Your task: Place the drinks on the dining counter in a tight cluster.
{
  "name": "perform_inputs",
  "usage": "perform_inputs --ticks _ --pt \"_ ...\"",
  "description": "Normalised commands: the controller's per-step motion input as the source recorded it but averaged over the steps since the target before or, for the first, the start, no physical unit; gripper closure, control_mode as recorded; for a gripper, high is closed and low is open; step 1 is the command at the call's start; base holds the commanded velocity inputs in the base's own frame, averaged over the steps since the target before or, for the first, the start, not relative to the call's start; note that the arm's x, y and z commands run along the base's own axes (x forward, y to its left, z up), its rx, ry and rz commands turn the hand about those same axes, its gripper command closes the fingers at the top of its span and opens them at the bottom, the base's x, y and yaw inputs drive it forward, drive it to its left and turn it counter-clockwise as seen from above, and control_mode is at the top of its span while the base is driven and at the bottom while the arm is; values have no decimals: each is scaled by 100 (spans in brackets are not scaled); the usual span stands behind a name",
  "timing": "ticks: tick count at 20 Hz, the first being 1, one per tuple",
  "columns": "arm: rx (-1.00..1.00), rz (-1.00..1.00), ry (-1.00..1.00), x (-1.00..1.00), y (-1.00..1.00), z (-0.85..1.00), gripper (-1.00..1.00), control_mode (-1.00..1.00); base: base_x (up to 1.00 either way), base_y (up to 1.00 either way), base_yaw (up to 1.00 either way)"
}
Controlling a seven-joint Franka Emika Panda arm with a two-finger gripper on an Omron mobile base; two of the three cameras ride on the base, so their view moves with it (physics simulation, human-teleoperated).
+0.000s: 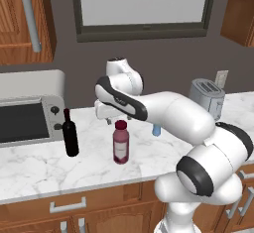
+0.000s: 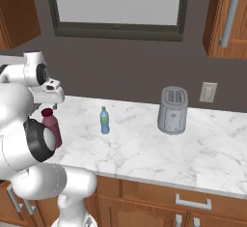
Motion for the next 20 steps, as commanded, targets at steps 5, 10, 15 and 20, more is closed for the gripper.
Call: perform_inputs --ticks 5,10,15,20 --pt "0 0 0 0 0 -5 -100 -100 0 0 0" --pt "0 0 0 0 0 -21 -100 -100 0 0 0" --pt "0 0 0 0 0 -17 -100 -100 0 0 0" --pt "0 0 0 0 -4 -9 -100 -100 0 0 0"
